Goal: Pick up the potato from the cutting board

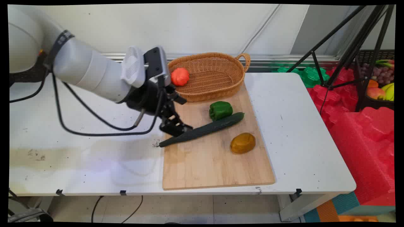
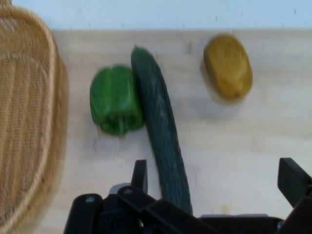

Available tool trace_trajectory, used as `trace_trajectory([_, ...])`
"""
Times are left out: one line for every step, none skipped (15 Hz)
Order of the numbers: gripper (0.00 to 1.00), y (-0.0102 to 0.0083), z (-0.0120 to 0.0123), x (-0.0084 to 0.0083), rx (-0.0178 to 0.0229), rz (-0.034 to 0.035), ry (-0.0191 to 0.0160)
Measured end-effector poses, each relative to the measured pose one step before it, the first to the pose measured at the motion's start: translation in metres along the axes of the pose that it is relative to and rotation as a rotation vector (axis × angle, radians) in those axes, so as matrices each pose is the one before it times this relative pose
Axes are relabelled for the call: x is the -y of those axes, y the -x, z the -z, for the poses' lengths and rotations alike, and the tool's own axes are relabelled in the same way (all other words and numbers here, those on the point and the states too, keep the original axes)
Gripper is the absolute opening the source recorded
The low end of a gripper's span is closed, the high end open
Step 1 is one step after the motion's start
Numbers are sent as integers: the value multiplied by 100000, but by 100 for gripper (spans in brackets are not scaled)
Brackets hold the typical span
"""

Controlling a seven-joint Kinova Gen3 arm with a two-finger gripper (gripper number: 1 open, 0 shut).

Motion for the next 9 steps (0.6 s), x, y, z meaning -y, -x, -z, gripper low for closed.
trace_trajectory([100, -669, -277, 56, -613, 321, -15])
trace_trajectory([100, -837, -427, 20, -558, 474, 208])
trace_trajectory([100, -836, -530, -42, -283, 415, 374])
trace_trajectory([100, -681, -526, -65, 9, 261, 455])
trace_trajectory([100, -444, -388, -70, 92, 156, 367])
trace_trajectory([100, -611, -647, -131, 365, 225, 660])
trace_trajectory([100, -603, -743, -159, 357, 108, 747])
trace_trajectory([100, -696, -1044, -212, 604, 129, 955])
trace_trajectory([100, -508, -861, -157, 568, -21, 732])
